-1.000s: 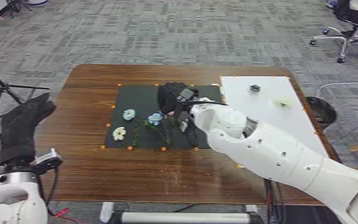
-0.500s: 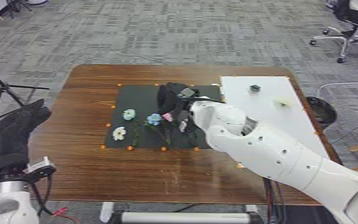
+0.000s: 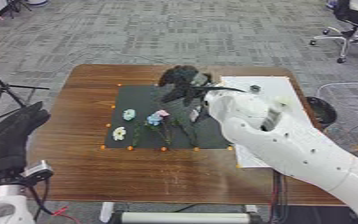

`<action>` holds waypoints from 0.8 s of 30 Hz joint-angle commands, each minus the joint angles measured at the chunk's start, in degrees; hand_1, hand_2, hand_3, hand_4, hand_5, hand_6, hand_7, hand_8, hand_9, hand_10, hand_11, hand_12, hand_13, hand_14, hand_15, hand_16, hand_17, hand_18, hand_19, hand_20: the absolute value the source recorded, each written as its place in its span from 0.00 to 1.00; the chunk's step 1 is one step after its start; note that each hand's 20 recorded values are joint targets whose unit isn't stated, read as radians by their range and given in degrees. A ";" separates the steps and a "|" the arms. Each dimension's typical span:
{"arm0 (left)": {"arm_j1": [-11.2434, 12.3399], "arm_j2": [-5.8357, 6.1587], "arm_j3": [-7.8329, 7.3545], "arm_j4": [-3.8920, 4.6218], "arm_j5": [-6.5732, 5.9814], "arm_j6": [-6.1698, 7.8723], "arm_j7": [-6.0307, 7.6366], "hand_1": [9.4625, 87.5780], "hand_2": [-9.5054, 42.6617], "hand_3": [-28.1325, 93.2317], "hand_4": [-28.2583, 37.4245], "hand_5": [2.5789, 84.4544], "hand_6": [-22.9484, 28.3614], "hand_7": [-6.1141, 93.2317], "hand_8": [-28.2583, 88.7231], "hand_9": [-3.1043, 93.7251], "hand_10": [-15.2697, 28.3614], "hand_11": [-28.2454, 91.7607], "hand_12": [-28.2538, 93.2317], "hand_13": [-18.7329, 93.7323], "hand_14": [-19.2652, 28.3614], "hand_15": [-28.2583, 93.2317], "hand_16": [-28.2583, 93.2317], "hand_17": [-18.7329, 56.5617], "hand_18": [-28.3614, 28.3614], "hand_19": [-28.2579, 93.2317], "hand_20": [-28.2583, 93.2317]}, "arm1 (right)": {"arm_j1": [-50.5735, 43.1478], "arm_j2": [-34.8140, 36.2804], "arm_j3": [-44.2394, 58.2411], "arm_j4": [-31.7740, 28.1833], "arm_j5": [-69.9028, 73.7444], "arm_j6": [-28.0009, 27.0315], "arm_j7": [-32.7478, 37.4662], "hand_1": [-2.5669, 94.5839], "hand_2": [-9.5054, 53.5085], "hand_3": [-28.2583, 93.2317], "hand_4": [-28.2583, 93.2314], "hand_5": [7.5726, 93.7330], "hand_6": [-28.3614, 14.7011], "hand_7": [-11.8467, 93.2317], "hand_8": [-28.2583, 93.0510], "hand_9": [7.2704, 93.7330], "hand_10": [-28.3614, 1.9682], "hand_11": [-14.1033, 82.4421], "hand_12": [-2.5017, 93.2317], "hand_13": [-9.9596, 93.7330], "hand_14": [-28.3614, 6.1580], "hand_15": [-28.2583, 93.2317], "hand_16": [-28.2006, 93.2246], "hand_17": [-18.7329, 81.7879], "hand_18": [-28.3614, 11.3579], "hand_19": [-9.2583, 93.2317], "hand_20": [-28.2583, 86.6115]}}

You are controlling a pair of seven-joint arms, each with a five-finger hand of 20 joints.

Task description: Arrange flowers

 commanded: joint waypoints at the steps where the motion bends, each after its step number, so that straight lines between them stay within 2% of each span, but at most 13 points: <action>1: 1.32 -0.67 -0.08 -0.70 -0.25 0.68 0.51 0.16 0.26 0.83 0.00 0.55 0.49 0.21 0.18 0.52 0.65 0.40 0.34 0.51 0.77 0.41 0.26 0.29 0.77 0.41 0.41 | -6.37 14.91 15.78 -0.57 -9.82 -11.59 -0.73 0.33 0.00 0.81 0.09 0.45 0.59 0.21 0.18 0.43 0.39 0.20 0.22 0.57 0.34 0.45 0.46 0.37 0.14 0.62 0.66; 3: 1.44 -1.07 0.14 -0.72 -0.24 0.95 0.52 0.16 0.26 0.83 0.00 0.55 0.49 0.20 0.18 0.52 0.65 0.40 0.34 0.51 0.77 0.41 0.26 0.29 0.77 0.41 0.41 | -8.37 13.88 20.68 1.25 -14.82 -18.72 -0.54 0.31 0.00 0.80 0.09 0.41 0.58 0.20 0.18 0.40 0.38 0.20 0.22 0.56 0.33 0.44 0.47 0.36 0.14 0.62 0.66; 4: -0.93 0.47 3.03 -0.57 0.17 4.04 -1.06 0.16 0.26 0.83 0.00 0.55 0.50 0.20 0.18 0.52 0.65 0.40 0.34 0.51 0.77 0.41 0.26 0.29 0.77 0.41 0.41 | -8.94 13.35 22.07 2.71 -16.06 -19.37 0.05 0.31 0.00 0.80 0.09 0.39 0.57 0.19 0.19 0.38 0.37 0.19 0.22 0.56 0.33 0.44 0.47 0.35 0.14 0.61 0.66; 5: -0.79 0.44 3.15 -0.63 0.24 3.74 -1.33 0.16 0.26 0.83 0.00 0.56 0.50 0.20 0.18 0.52 0.65 0.40 0.34 0.51 0.77 0.41 0.26 0.29 0.77 0.41 0.41 | -9.87 12.81 23.25 4.33 -15.66 -18.18 1.27 0.30 0.00 0.80 0.09 0.38 0.57 0.18 0.19 0.36 0.36 0.19 0.22 0.56 0.32 0.44 0.47 0.35 0.13 0.62 0.66; 7: 0.44 -0.43 2.04 -0.63 0.20 1.15 -0.34 0.17 0.26 0.83 0.00 0.56 0.50 0.20 0.18 0.52 0.65 0.40 0.34 0.51 0.77 0.42 0.26 0.28 0.77 0.41 0.41 | -11.60 11.74 25.90 6.98 -14.33 -16.41 3.43 0.30 0.00 0.80 0.10 0.37 0.56 0.17 0.19 0.35 0.36 0.19 0.23 0.56 0.32 0.45 0.48 0.35 0.13 0.62 0.66; 9: 0.63 -0.81 1.73 -0.59 0.43 -0.11 0.13 0.17 0.25 0.83 0.00 0.56 0.50 0.20 0.18 0.52 0.65 0.40 0.34 0.51 0.77 0.42 0.26 0.28 0.77 0.41 0.41 | -13.88 11.64 28.36 8.43 -14.23 -14.47 4.54 0.30 0.00 0.80 0.10 0.36 0.56 0.17 0.19 0.35 0.35 0.19 0.23 0.57 0.32 0.46 0.48 0.36 0.12 0.63 0.67; 15: 1.30 -1.22 1.34 -0.84 0.07 -0.51 0.98 0.17 0.25 0.83 0.00 0.56 0.50 0.20 0.18 0.52 0.66 0.40 0.34 0.51 0.78 0.42 0.26 0.28 0.77 0.41 0.41 | -18.14 11.31 33.12 11.04 -16.61 -13.84 5.49 0.30 0.00 0.80 0.10 0.37 0.56 0.18 0.19 0.36 0.35 0.19 0.23 0.58 0.33 0.49 0.48 0.36 0.13 0.64 0.67; 19: 1.60 -1.70 1.64 -1.04 0.14 -0.58 1.07 0.17 0.25 0.83 0.00 0.56 0.50 0.20 0.18 0.52 0.66 0.40 0.34 0.51 0.78 0.42 0.26 0.28 0.77 0.41 0.41 | -21.07 10.28 36.21 12.55 -17.90 -13.90 6.91 0.31 0.00 0.80 0.09 0.38 0.57 0.19 0.19 0.38 0.48 0.19 0.23 0.62 0.36 0.50 0.47 0.37 0.13 0.64 0.68; 24: 1.70 -1.92 1.88 -1.14 0.10 -0.53 1.10 0.18 0.25 0.83 0.00 0.56 0.50 0.20 0.18 0.52 0.66 0.40 0.33 0.51 0.78 0.42 0.26 0.28 0.77 0.41 0.41 | -23.65 9.87 37.83 13.23 -18.38 -13.26 7.99 0.32 0.00 0.80 0.09 0.39 0.58 0.20 0.19 0.40 0.49 0.19 0.22 0.65 0.38 0.51 0.46 0.38 0.13 0.65 0.68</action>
